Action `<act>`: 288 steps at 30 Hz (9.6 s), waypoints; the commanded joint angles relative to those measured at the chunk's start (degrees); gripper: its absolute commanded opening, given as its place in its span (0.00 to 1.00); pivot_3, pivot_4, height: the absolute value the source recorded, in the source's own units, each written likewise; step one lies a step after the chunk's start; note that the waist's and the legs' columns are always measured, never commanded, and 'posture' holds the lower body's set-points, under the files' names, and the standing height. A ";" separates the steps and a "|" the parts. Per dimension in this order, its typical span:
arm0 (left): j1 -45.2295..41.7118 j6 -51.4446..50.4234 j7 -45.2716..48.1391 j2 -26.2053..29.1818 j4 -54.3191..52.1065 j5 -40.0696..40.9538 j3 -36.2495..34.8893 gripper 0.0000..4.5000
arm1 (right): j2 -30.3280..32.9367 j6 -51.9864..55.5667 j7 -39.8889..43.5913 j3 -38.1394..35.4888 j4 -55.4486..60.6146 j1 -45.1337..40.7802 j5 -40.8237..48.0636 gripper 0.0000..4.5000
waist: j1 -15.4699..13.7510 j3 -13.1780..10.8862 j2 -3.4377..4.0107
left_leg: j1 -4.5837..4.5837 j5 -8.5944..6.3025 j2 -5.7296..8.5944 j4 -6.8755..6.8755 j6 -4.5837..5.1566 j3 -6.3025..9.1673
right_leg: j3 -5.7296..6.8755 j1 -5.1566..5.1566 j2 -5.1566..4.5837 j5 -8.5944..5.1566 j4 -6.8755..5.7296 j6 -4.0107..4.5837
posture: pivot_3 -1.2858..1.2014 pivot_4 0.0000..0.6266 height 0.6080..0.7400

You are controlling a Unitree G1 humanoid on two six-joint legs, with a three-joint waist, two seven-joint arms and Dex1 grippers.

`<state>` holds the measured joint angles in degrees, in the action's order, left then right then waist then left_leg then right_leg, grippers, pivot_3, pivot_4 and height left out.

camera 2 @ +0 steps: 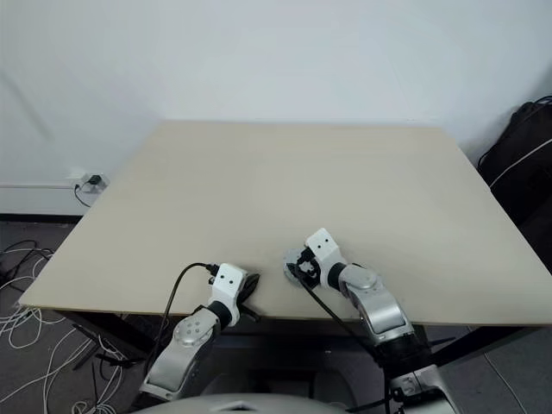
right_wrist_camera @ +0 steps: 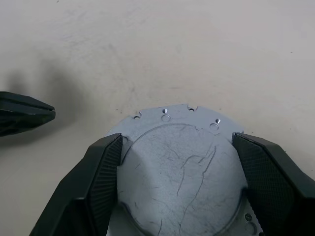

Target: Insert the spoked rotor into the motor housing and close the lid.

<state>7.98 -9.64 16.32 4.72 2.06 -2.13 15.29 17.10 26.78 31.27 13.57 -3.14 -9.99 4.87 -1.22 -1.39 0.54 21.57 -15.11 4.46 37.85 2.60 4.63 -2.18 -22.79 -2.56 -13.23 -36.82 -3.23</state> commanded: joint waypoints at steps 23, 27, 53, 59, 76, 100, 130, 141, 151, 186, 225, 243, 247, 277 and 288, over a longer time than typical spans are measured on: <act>-0.46 0.61 -0.42 -0.36 -2.54 0.11 0.15 0.00 | 0.31 5.41 -2.03 2.23 -0.64 -2.45 -3.35 0.73 | 0.19 0.11 0.14 | -0.10 0.01 0.00 0.04 -0.01 0.00 | -0.01 0.10 0.01 0.00 -0.03 -0.01 | 0.52 0.00 1.00; -0.39 0.62 -0.45 -0.44 -2.57 0.13 0.18 0.00 | 1.00 6.43 -1.80 2.96 -0.47 -2.60 -3.67 0.73 | 0.14 0.18 0.12 | -0.11 0.02 0.00 0.05 0.00 -0.01 | -0.01 0.12 0.00 0.01 -0.02 -0.02 | 0.52 0.00 1.00; -20.37 -1.54 9.54 0.68 11.73 4.99 -3.12 0.00 | -1.79 8.07 -4.67 2.76 -0.27 -0.58 -2.96 0.73 | 0.29 0.28 -0.02 | -0.26 0.04 0.00 0.03 0.01 0.00 | 0.04 0.26 0.06 0.04 -0.01 -0.08 | 0.52 0.00 1.00; -29.29 -14.35 13.67 0.48 17.37 8.57 -4.64 0.00 | -2.53 8.23 -5.71 2.44 0.58 0.33 -2.85 0.73 | 0.50 0.31 -0.09 | -0.30 0.07 0.01 0.04 0.05 0.01 | 0.04 0.29 0.11 0.05 -0.02 -0.10 | 0.52 0.00 1.00; -37.34 -19.66 24.28 0.72 25.49 10.23 -3.00 0.00 | -2.58 8.94 -6.95 1.69 2.29 1.41 -2.63 0.73 | 0.48 0.28 -0.14 | -0.31 0.05 0.01 -0.03 0.03 0.02 | -0.01 0.28 0.06 0.04 0.01 -0.08 | 0.52 0.00 1.00; -38.94 -25.67 28.26 -0.52 28.39 7.40 2.81 0.00 | -1.20 10.90 -6.97 1.08 6.42 4.11 -2.10 0.89 | -0.26 0.33 -0.18 | -0.29 -0.01 0.08 -0.04 0.09 0.05 | 0.01 0.31 -0.01 0.01 0.08 -0.12 | 0.52 0.00 1.00; -37.91 -24.83 31.00 -0.06 27.04 6.73 3.51 0.00 | -7.58 13.17 -11.11 -23.18 26.48 17.84 19.26 1.00 | -1.01 0.38 -0.24 | 0.00 -0.20 0.08 -0.02 0.28 0.11 | -0.10 0.33 -0.07 0.04 0.64 -0.46 | 0.52 0.00 1.00; -37.19 -25.18 31.12 -0.03 26.31 7.12 3.08 0.00 | -13.96 23.48 -16.30 -28.96 14.01 11.40 28.17 1.00 | -0.99 0.48 -0.01 | 0.02 -0.22 0.10 -0.19 0.32 0.08 | -0.17 0.25 -0.06 0.23 0.72 -0.02 | 0.52 0.00 1.00; -36.58 -25.53 30.70 -0.18 25.90 7.45 2.62 0.00 | -15.68 26.52 -16.19 -32.50 6.80 9.11 35.53 1.00 | -0.95 0.52 0.04 | 0.02 -0.22 0.13 -0.18 0.35 0.08 | -0.17 0.27 -0.05 0.23 0.74 -0.02 | 0.52 0.00 1.00; -35.90 -26.07 30.58 -0.01 25.41 7.13 2.57 0.00 | -19.88 37.48 -15.80 -29.09 -1.27 7.68 41.01 1.00 | 2.46 1.41 -0.19 | -0.31 -0.25 0.03 -0.28 0.26 0.07 | -0.23 0.49 0.01 0.18 0.70 -0.07 | 0.52 0.00 1.00; -34.74 -26.24 30.44 -0.41 25.00 6.20 1.78 0.00 | -24.11 35.24 -18.52 -34.56 3.93 7.40 49.70 0.44 | 1.28 1.19 0.29 | 0.02 -0.35 0.16 -0.58 0.35 0.07 | -0.33 0.03 -0.06 0.19 0.76 0.10 | 0.52 0.00 1.00; -31.57 -26.89 29.08 -0.86 21.99 7.71 -0.36 0.00 | -21.03 30.66 -25.56 -31.82 3.27 12.13 45.57 0.44 | 0.53 1.40 0.52 | -0.43 -0.34 0.16 -0.50 0.34 0.06 | -0.32 0.55 -0.05 0.00 0.77 -0.20 | 0.52 0.00 1.00; -30.55 -26.52 28.06 -1.02 20.21 8.79 -1.75 0.00 | -20.54 29.73 -25.08 -31.55 2.99 12.43 46.08 0.44 | 0.47 1.40 0.53 | -0.83 -0.36 0.16 -0.51 0.32 0.07 | -0.32 0.97 -0.07 -0.17 0.82 -0.40 | 0.52 0.00 1.00; -6.01 -26.19 8.06 -14.14 -7.99 45.37 -24.31 0.00 | -23.34 27.48 -15.56 -31.65 11.97 9.80 70.36 0.43 | 0.80 0.71 0.56 | 0.13 -0.33 0.11 -0.54 0.51 -0.01 | -0.34 -0.08 -0.04 0.05 0.79 0.09 | 0.52 0.00 1.00; -1.28 -34.06 2.32 -15.00 -9.18 66.15 -24.87 0.00 | -19.20 30.46 -14.75 -26.95 13.70 9.86 74.99 0.43 | 1.07 0.67 0.52 | 0.13 -0.29 0.10 -0.50 0.57 -0.02 | -0.33 -0.05 -0.03 0.04 0.80 0.11 | 0.52 0.00 1.00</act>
<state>5.92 -43.40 18.74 -4.17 -4.61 61.00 -10.62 -2.10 57.03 15.09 -14.26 7.38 1.13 77.05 -0.15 -0.72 1.06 21.69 -15.40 4.56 37.34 3.16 4.61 -2.51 -22.84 -2.59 -13.20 -36.03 -3.11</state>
